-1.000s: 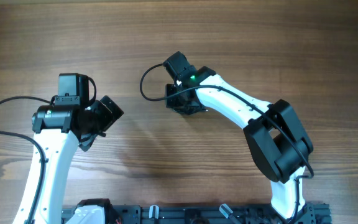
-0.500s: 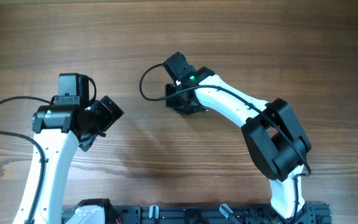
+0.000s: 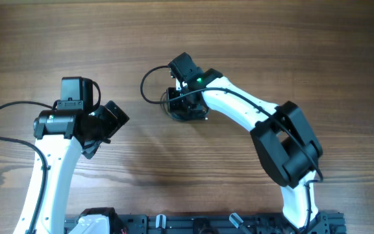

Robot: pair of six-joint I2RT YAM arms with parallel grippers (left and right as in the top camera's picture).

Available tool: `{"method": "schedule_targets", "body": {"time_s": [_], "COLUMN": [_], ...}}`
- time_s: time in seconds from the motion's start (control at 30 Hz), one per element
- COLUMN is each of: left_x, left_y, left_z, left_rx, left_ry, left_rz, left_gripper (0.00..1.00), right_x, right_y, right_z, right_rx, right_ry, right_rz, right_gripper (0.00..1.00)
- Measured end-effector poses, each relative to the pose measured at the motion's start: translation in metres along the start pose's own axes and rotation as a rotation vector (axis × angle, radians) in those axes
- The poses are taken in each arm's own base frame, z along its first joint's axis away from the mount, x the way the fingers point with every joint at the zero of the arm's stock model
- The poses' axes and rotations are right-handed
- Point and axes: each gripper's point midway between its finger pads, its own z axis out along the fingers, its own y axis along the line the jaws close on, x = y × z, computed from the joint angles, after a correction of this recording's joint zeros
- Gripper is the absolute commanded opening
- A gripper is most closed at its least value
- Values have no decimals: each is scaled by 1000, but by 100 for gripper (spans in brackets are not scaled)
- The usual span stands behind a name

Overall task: Untangle cables
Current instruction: 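Grasp the black cable bundle with the right gripper and lift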

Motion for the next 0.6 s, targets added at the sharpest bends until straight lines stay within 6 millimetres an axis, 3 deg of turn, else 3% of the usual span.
{"method": "schedule_targets", "body": {"time_s": [0.1, 0.2, 0.23, 0.33, 0.6], "left_x": [7, 16, 21, 32, 56], "left_y": [-6, -17, -24, -50, -87], "left_z": [0, -2, -3, -11, -34], "left_rx": [38, 100, 138, 287, 547], "left_ry": [39, 92, 122, 200, 325], "left_rz": [0, 0, 2, 47, 204], "left_gripper": [100, 100, 100, 100, 100], "right_x": [-7, -15, -16, -14, 3], "right_y": [33, 68, 82, 101, 105], "right_z": [-40, -94, -122, -164, -169], "right_rx": [-110, -219, -265, -328, -370], "right_ry": [-45, -124, -167, -223, -146], "right_rz": [-33, -83, -108, -144, -103], "right_gripper": [4, 4, 4, 4, 5]}}
